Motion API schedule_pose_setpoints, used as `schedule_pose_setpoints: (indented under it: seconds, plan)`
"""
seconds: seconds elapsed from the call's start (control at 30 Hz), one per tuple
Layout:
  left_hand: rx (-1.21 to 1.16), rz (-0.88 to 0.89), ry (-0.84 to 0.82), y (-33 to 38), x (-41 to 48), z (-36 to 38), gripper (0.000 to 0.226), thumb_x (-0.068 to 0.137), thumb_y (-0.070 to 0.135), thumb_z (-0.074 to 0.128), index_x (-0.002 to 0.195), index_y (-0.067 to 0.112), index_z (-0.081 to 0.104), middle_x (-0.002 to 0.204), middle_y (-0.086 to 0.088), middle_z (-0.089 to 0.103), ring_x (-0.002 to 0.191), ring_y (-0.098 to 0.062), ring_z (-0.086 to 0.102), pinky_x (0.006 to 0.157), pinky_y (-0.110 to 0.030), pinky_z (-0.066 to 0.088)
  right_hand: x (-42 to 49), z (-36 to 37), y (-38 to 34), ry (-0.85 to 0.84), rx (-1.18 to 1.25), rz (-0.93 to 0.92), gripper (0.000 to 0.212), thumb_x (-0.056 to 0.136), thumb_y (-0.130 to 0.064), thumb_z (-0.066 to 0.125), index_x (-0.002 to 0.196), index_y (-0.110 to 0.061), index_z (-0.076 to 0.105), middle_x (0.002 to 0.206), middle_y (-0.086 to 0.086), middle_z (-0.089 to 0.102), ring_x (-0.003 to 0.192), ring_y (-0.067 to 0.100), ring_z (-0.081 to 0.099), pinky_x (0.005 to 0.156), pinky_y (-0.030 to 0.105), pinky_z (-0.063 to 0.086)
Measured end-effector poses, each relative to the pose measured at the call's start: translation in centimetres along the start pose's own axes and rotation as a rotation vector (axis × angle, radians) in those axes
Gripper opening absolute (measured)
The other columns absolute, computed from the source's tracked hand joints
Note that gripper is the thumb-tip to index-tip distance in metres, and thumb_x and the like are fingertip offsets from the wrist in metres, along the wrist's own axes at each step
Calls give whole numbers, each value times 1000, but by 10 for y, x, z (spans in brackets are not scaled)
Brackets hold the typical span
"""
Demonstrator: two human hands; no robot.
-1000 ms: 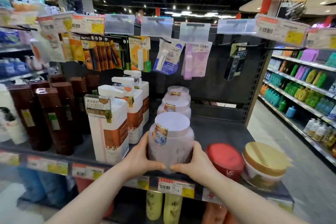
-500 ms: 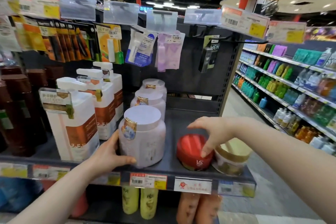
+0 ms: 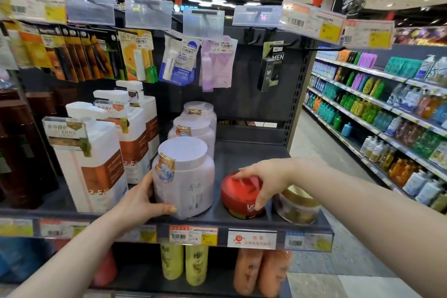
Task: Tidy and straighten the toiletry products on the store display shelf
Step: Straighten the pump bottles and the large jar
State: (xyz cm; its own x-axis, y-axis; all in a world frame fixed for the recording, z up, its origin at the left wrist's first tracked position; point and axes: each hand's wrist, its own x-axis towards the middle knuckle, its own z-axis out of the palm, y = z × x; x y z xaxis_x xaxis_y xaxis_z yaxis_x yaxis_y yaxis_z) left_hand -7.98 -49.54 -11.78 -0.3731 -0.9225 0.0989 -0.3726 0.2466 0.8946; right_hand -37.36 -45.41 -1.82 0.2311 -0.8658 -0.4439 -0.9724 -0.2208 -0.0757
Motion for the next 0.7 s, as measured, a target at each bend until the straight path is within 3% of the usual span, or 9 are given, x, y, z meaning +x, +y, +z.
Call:
schedule_pose_setpoints:
  seconds: [0.2,0.3,0.43,0.53,0.63,0.7]
  plan:
    - [-5,-14,-9,-5,4,-1,90,55,17,88,130,25,39,118,8,58,103,-3,54,83,-17,41,-15,-5,13,81,55,-19,90,72,-43,75,144,-37,22,158,-5,5,143,20,13,112,33,18]
    - [-23,-18,-19,-8,5,-1,88,59,9,84,132,25,37,120,9,56,107,-5,53,85,-19,41,-38,-13,39,128,69,135,99,66,-50,77,145,-34,20,157,-5,13,142,18,17,111,34,22]
    - [-38,-32,-9,-7,4,-1,85,59,8,83,128,28,38,113,14,56,103,-2,52,76,-15,43,-55,1,62,-40,80,290,106,64,-44,80,147,-31,13,151,1,26,136,25,29,108,39,33]
    - [-28,-40,-10,-3,3,0,84,61,6,82,129,26,38,113,13,55,100,1,52,75,-14,43,-56,14,67,40,120,262,102,67,-35,80,146,-33,15,143,1,35,126,24,38,100,35,40]
    - [-17,-59,8,-1,2,0,86,62,5,82,131,25,37,115,11,55,107,-7,51,88,-22,40,-56,19,70,123,123,196,98,69,-31,79,145,-32,18,143,-2,35,122,19,39,94,29,38]
    - [-22,-64,7,0,1,0,84,62,4,82,130,26,37,113,15,56,105,-5,53,87,-20,41,-55,20,71,129,148,177,96,69,-28,78,145,-32,19,141,-2,35,116,16,38,90,27,38]
